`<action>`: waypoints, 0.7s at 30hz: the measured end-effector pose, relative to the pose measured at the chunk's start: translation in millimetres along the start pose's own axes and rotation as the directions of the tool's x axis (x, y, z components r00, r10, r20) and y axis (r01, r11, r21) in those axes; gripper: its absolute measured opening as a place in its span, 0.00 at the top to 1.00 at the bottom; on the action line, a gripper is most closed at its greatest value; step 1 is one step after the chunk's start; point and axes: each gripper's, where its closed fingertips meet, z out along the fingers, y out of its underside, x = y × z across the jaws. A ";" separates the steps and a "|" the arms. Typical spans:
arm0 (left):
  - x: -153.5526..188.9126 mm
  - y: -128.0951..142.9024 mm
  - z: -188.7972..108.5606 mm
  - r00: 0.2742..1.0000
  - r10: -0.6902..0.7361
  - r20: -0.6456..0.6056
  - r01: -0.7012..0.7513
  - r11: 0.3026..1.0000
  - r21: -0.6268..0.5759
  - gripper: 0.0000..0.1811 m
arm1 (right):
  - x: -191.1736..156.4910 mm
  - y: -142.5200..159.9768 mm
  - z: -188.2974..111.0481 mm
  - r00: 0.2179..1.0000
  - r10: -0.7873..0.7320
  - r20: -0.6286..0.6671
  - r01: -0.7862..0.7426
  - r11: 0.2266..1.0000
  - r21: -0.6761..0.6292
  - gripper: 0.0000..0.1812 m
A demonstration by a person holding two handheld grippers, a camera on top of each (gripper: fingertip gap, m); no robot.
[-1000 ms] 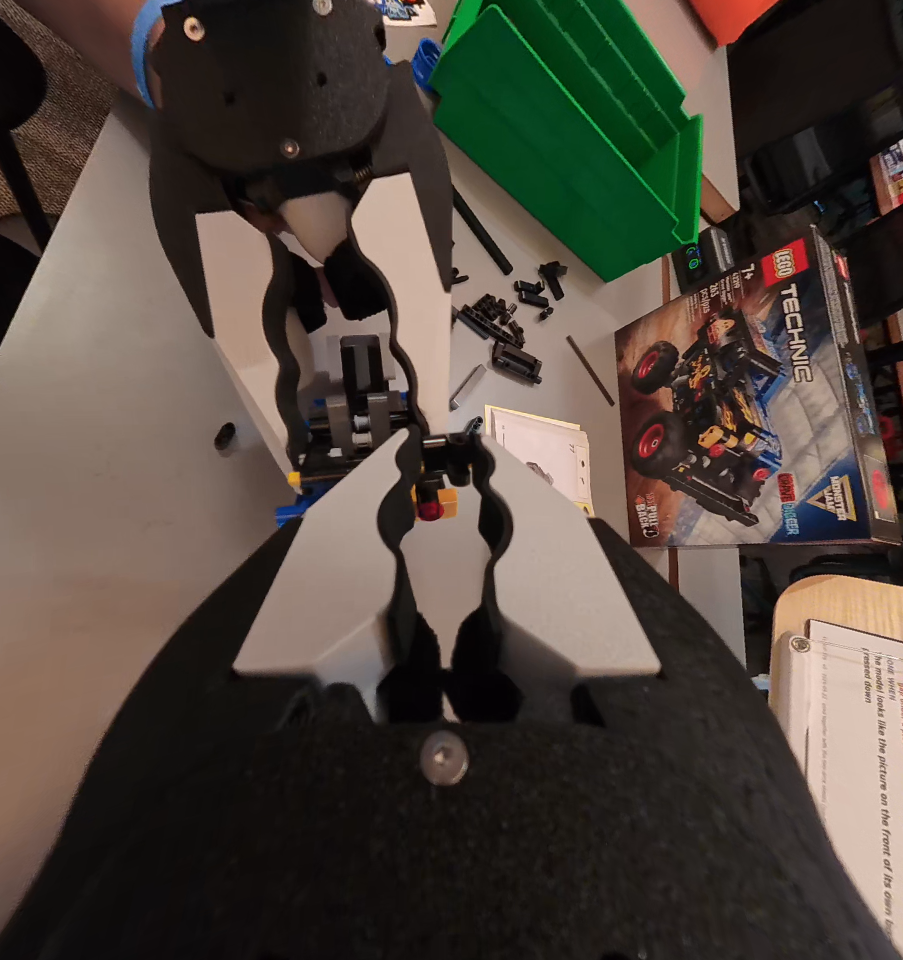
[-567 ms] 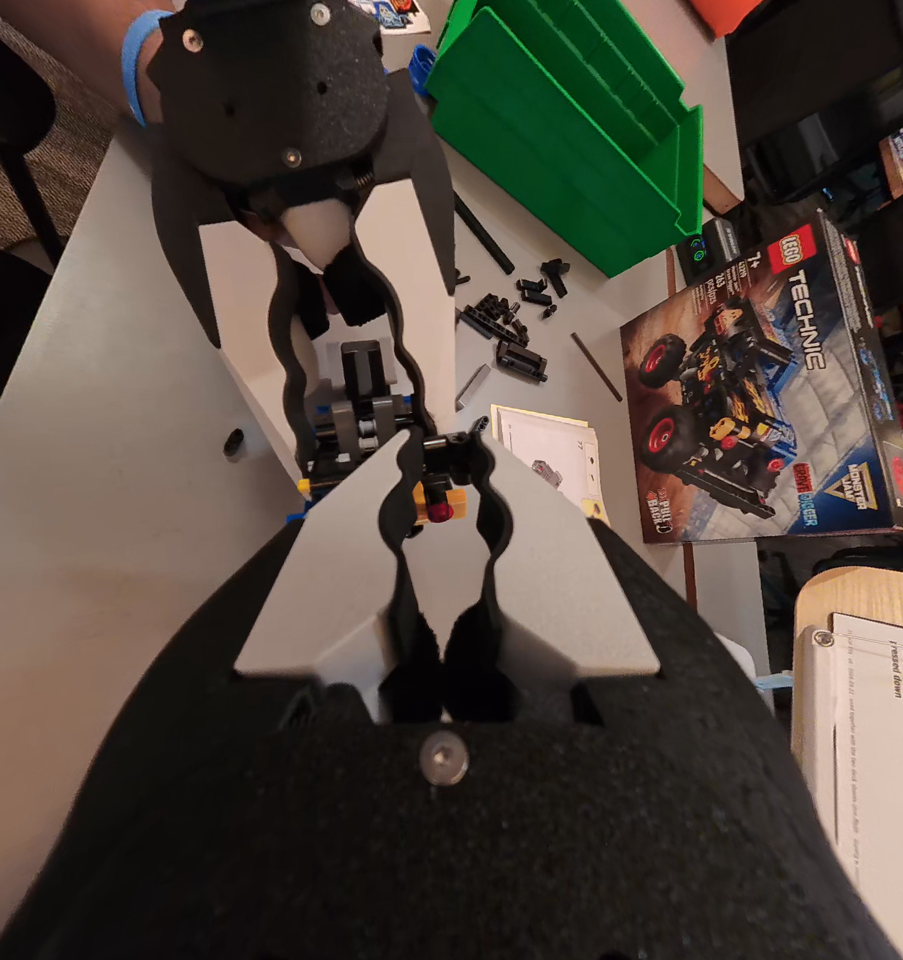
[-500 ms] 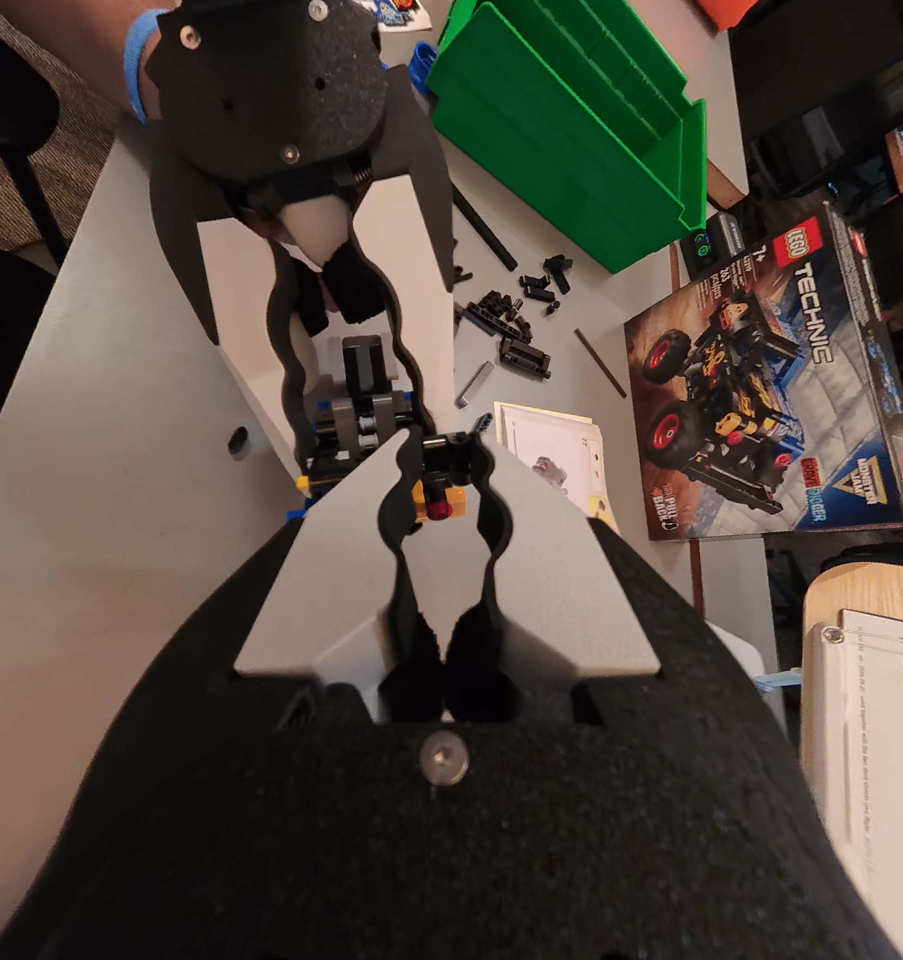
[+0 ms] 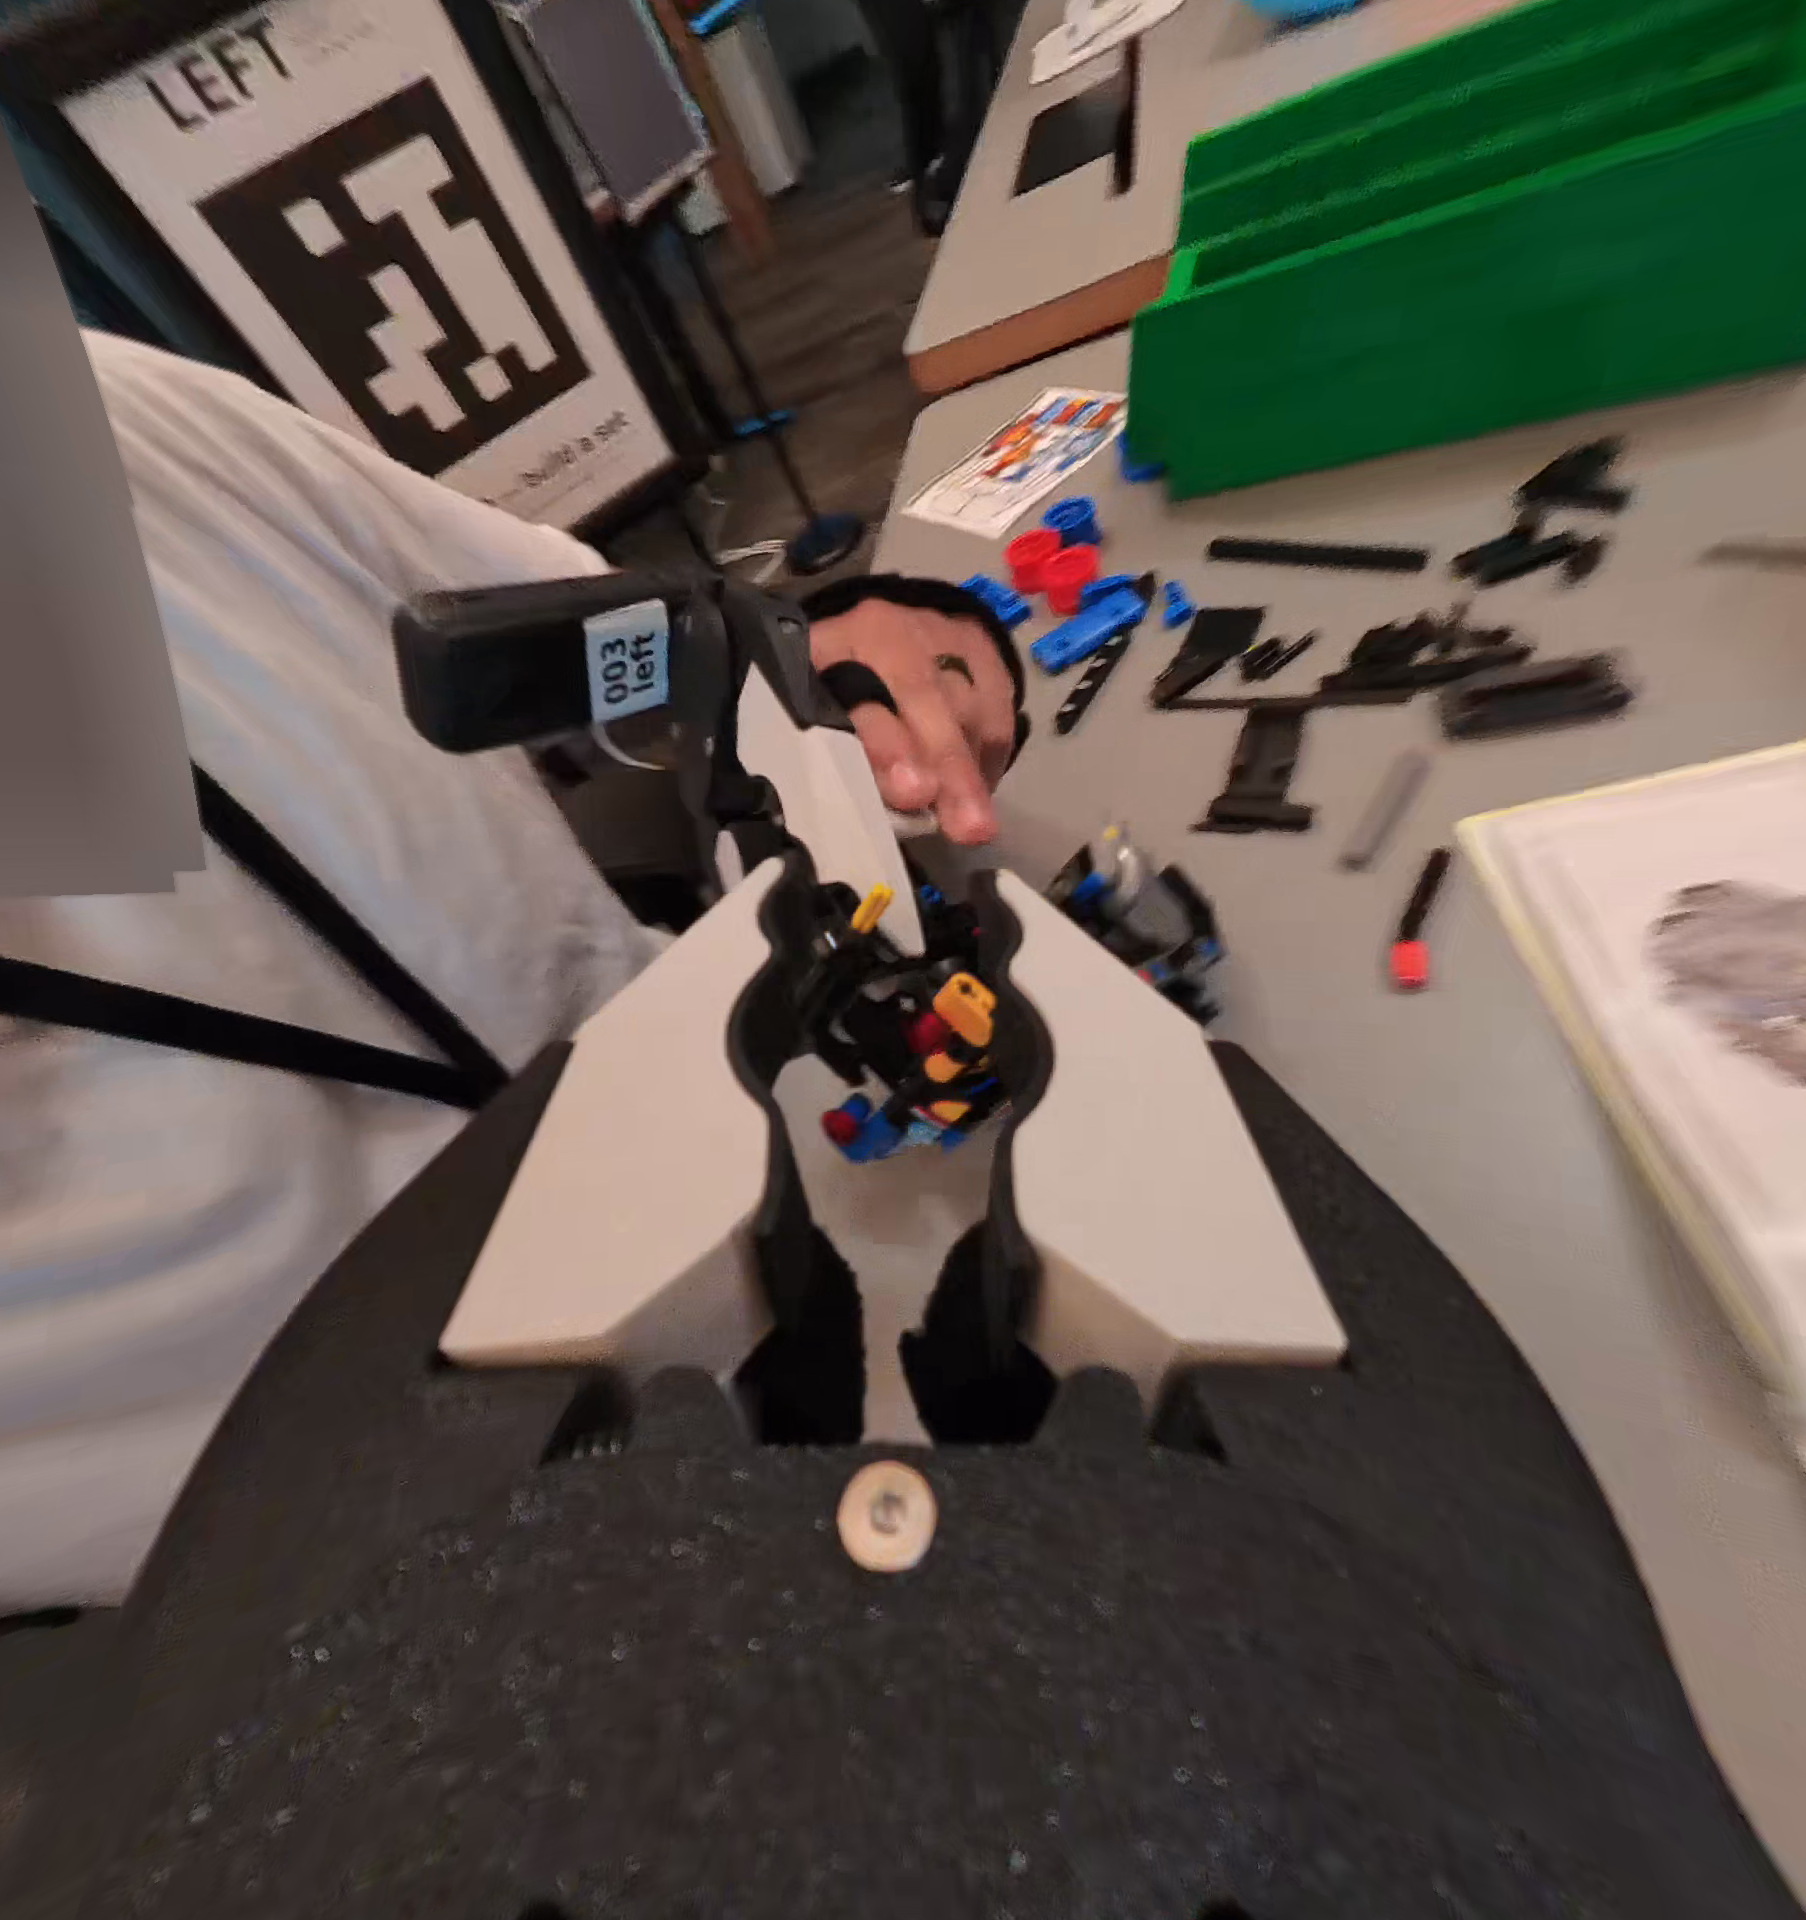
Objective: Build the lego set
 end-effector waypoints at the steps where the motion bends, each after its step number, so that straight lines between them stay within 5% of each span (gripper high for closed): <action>1: 1.7 3.5 1.0 0.999 0.049 0.019 -0.048 0.999 -0.024 0.74 | 2.4 9.1 4.9 0.999 0.033 0.019 -0.033 0.999 -0.018 0.83; 8: 16.3 26.9 10.8 0.955 0.292 0.052 -0.278 0.942 -0.186 0.74 | 6.2 32.7 16.7 1.000 0.015 -0.008 -0.015 0.999 0.045 0.99; 21: 24.0 41.1 24.2 0.920 0.383 0.078 -0.341 0.884 -0.320 0.74 | 17.6 53.1 8.6 0.990 -0.007 -0.139 0.023 0.993 0.112 0.99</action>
